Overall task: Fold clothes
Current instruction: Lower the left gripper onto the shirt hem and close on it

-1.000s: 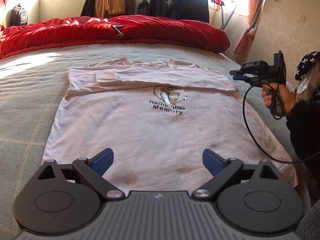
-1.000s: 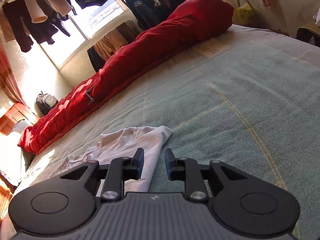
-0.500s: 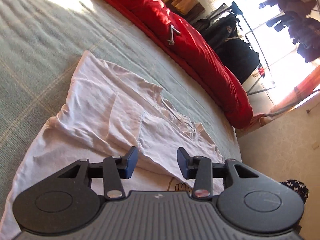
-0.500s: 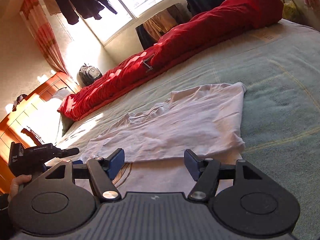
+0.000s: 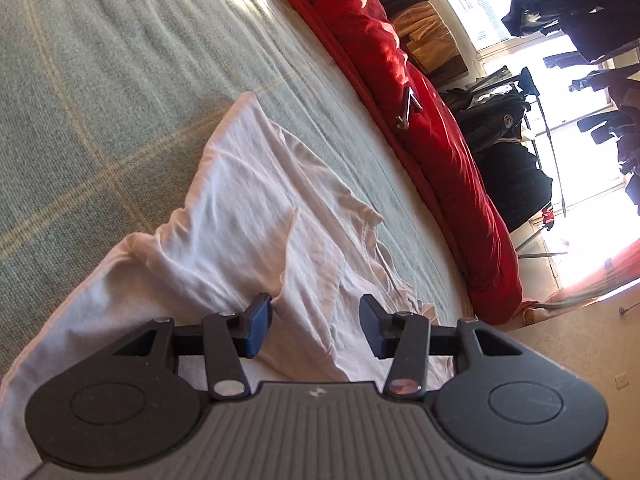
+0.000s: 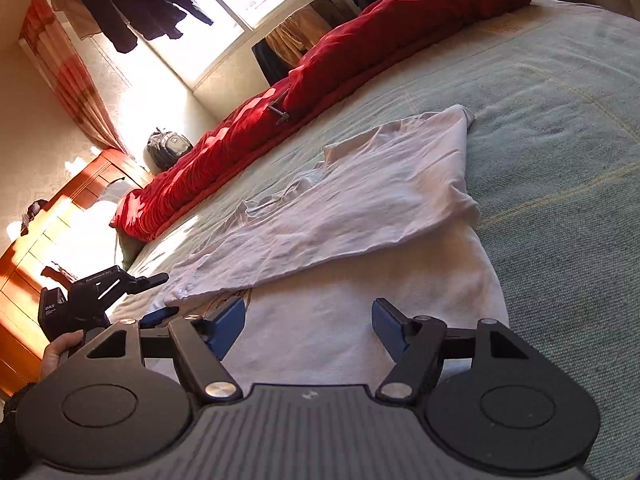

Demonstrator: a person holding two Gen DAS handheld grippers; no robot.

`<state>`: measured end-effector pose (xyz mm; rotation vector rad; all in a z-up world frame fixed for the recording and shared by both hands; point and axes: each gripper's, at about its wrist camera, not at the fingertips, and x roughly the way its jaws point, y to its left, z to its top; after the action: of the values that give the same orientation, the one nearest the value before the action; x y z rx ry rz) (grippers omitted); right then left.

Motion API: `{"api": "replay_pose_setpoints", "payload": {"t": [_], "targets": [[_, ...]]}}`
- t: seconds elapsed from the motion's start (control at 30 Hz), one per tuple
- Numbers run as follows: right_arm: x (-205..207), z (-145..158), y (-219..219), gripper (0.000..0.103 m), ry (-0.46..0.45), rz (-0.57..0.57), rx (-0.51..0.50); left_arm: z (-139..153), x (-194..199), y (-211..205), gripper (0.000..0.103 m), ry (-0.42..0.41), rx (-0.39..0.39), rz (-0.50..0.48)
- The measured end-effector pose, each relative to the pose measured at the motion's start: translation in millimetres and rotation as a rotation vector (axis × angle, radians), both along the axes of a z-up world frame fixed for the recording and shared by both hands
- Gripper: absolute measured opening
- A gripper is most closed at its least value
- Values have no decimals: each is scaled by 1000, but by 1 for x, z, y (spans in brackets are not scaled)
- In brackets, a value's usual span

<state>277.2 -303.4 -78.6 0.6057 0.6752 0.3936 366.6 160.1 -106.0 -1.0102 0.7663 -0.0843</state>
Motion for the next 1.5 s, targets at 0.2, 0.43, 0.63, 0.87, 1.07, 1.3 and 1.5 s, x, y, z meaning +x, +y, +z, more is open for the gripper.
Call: {"api": "replay_pose_setpoints", "payload": {"t": [0.2, 0.43, 0.63, 0.87, 1.07, 1.3, 1.5], "targets": [[-2, -3, 0, 78, -6, -3, 8, -4, 17, 8, 50, -7, -74, -3], [-2, -3, 4, 81, -14, 5, -13, -4, 48, 12, 54, 10, -89, -50], [-3, -5, 6, 86, -26, 25, -17, 11, 47, 4, 54, -5, -42, -159], [-4, -3, 20, 102, -57, 71, -82, 31, 63, -4, 55, 5, 64, -254], [-5, -4, 24, 103, -63, 77, -108, 27, 67, -13, 47, 38, 196, -349], [-5, -1, 26, 103, -60, 97, -132, 36, 56, -19, 6, 16, 301, -361], [-10, 19, 29, 103, -80, 69, -259, 62, 40, -15, 5, -104, 330, -331]]}}
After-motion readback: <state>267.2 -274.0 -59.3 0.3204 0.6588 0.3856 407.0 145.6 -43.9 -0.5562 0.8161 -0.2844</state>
